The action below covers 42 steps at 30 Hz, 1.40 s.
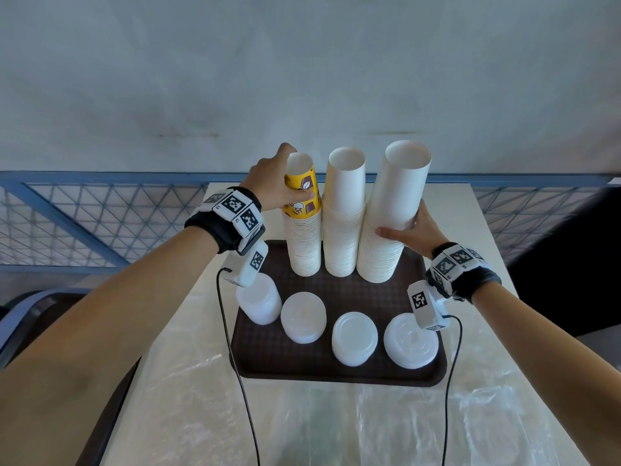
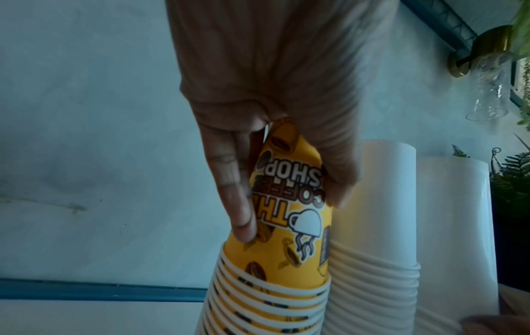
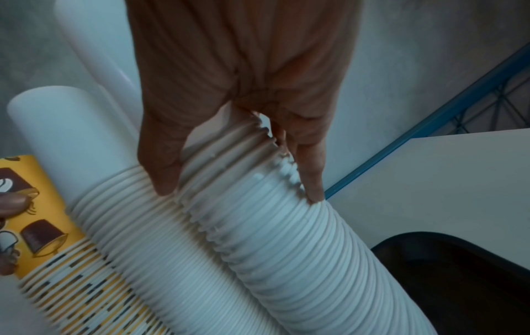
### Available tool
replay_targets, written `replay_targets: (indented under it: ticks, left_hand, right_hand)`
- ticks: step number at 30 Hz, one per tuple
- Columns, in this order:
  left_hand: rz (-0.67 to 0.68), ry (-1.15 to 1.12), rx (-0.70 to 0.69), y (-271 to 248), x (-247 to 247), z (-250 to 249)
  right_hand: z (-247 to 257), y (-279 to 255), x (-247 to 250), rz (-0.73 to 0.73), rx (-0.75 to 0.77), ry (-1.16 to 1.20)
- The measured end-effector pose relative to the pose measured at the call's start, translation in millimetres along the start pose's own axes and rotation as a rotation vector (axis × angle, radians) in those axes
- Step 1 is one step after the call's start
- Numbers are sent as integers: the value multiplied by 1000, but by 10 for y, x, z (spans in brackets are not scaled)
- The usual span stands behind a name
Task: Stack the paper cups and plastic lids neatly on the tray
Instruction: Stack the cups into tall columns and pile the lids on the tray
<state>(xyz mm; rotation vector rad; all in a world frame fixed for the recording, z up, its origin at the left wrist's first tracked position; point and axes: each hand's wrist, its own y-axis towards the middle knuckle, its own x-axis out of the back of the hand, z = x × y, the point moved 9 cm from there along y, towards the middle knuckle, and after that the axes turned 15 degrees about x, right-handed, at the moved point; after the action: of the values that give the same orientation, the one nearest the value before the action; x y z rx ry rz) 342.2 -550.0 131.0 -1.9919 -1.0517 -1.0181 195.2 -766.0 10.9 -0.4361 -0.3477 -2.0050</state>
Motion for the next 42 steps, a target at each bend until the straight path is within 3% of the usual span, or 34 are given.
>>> replay_targets:
  ticks: [15,23,26,28,31,33,36,39,42]
  left_hand:
    - [3,76,-14,43,-28,-52]
    - [-22,28,49,1,13,62]
    - [-94,-100,97,-141,126,180]
    - [-219,-183,91,-337,238,298]
    - [-388,-233,-66,-753,192,385]
    - [-297,-213,-196,-1022,-162,355]
    - [-15,-153,-285,-1354,-918,312]
    - [181,-40,-344,-1572,-1577,219]
    - [267,82,-295,-1618,-1983,158]
  right_hand:
    - [-56,15,-43,31,-12,19]
    - [-37,-95,-19,18,-39,82]
    - [-119,-287,42,-3,-106,69]
    - [-201,-499,102,19,-141,-14]
    - [-340,-909,89,167,-141,-171]
    - [-454,-1187,-6,287,-96,-298]
    - [-636,-1542,-218,468,-61,-484]
    - [-784,-1744,-322,513,-59,-578]
    - [-853,-1805,-371,509,-60,-600]
